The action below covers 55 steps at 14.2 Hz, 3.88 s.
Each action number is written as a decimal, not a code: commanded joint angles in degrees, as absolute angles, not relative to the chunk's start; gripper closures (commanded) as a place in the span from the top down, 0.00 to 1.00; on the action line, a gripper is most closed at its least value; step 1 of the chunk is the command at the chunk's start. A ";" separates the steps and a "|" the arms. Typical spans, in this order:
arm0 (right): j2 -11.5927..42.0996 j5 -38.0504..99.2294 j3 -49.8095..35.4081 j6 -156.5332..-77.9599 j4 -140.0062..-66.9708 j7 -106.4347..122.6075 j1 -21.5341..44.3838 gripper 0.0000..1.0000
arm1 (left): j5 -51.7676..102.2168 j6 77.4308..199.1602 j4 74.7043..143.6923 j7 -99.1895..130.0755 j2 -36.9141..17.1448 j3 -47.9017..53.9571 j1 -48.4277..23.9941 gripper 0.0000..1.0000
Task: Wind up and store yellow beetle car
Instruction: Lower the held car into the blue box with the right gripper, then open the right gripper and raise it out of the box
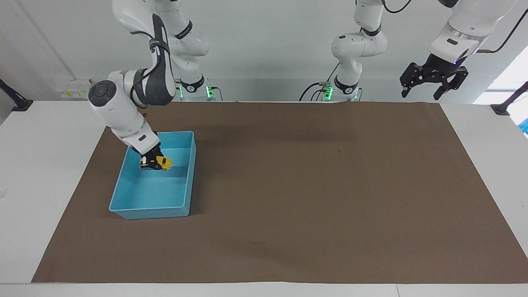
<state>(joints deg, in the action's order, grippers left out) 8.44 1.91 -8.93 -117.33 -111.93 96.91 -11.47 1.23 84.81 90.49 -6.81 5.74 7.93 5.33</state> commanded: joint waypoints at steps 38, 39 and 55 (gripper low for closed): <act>11.42 2.37 -9.49 -132.63 -121.38 99.84 -11.60 0.96 | 0.79 85.52 91.41 -6.77 6.59 8.79 6.42 1.00; 11.43 2.46 -9.49 -132.54 -121.29 99.58 -11.60 1.00 | 0.79 85.52 91.41 -6.77 6.59 8.79 6.42 1.00; 8.35 3.08 -9.93 -119.54 -112.07 98.97 -11.69 1.00 | 0.79 85.52 91.41 -6.77 6.50 8.79 6.42 1.00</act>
